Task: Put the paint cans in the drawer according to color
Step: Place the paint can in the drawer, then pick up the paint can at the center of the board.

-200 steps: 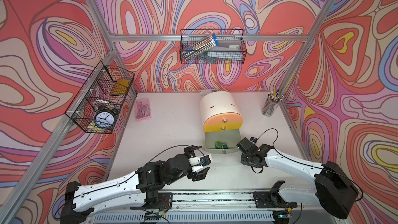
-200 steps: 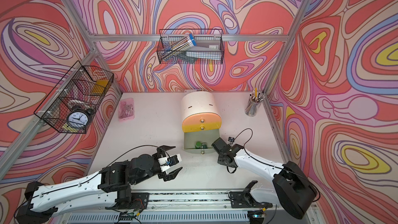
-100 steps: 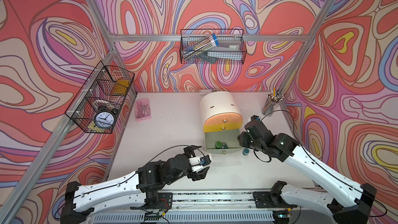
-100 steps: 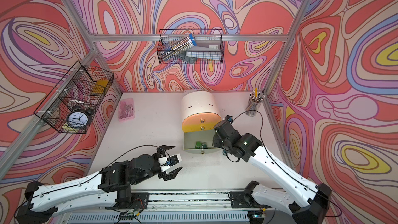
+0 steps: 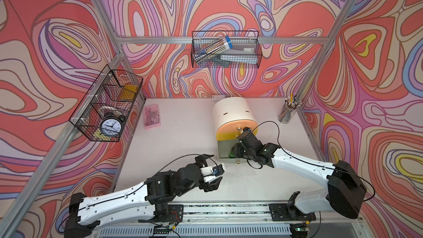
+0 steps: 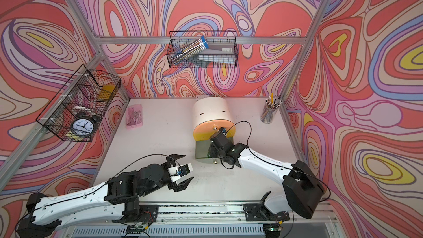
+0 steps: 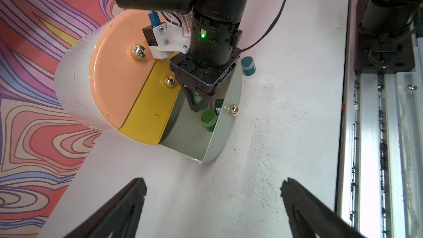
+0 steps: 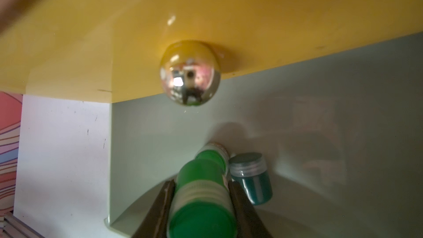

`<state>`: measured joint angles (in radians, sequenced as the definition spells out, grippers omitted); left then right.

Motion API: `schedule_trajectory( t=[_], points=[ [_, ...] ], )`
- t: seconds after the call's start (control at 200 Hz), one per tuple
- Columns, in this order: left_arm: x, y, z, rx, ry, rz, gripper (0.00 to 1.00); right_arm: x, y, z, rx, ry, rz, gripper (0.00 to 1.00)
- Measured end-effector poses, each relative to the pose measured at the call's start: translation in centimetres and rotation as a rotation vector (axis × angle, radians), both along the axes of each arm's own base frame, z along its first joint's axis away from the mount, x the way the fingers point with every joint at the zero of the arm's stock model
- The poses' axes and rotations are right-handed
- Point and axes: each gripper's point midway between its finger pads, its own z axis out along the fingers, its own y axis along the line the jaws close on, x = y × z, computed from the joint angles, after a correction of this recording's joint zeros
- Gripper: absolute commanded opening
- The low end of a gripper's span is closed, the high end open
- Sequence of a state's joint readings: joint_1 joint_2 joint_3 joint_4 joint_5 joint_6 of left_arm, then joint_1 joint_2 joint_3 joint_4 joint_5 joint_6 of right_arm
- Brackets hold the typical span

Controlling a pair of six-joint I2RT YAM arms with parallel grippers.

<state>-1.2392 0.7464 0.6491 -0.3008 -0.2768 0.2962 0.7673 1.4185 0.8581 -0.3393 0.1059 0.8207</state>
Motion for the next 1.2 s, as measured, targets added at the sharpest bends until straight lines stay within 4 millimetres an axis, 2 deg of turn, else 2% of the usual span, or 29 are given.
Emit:
schedule_trajectory(
  t=[0.11, 0.16, 0.28, 0.381, 0.516, 0.626, 0.696, 0.806, 0.911, 0.976, 1.062, 1.197],
  points=[
    [0.0, 0.0, 0.0, 0.000, 0.000, 0.000, 0.99, 0.0, 0.0, -1.0, -0.009, 0.011, -0.004, 0.45],
    [0.0, 0.0, 0.0, 0.000, 0.000, 0.000, 0.99, 0.0, -0.1, -1.1, -0.011, 0.010, -0.006, 0.52],
    [0.0, 0.0, 0.0, 0.000, 0.000, 0.000, 0.99, 0.0, -0.3, -0.5, -0.008, -0.003, -0.009, 0.58],
    [0.0, 0.0, 0.0, 0.000, 0.000, 0.000, 0.99, -0.4, -1.1, 0.7, -0.013, -0.018, -0.019, 0.57],
    [0.0, 0.0, 0.0, 0.001, 0.000, 0.000, 0.99, -1.5, -3.8, 3.8, -0.037, -0.071, -0.063, 0.57],
    [0.0, 0.0, 0.0, 0.001, 0.000, 0.000, 0.99, -2.7, -7.3, 6.6, -0.075, -0.129, -0.138, 0.57],
    [0.0, 0.0, 0.0, 0.001, 0.001, -0.001, 0.99, -3.3, -9.6, 7.2, -0.118, -0.140, -0.197, 0.56],
    [0.0, 0.0, -0.1, 0.003, 0.002, -0.001, 0.99, -3.2, -13.2, 5.6, -0.187, -0.092, -0.296, 0.56],
    [0.0, 0.0, -0.1, 0.006, 0.003, -0.001, 0.99, -3.0, -17.2, 1.8, -0.225, 0.010, -0.416, 0.56],
    [0.0, 0.1, -0.2, 0.009, 0.005, 0.000, 0.99, -3.4, -19.0, -0.4, -0.227, 0.075, -0.466, 0.56],
    [0.0, 0.1, -0.2, 0.009, 0.004, 0.000, 0.99, -3.5, -19.6, -2.0, -0.207, 0.131, -0.481, 0.56],
    [0.0, 0.1, -0.2, 0.008, 0.004, 0.000, 0.99, -2.6, -18.3, -3.4, -0.154, 0.175, -0.436, 0.56]
  ],
)
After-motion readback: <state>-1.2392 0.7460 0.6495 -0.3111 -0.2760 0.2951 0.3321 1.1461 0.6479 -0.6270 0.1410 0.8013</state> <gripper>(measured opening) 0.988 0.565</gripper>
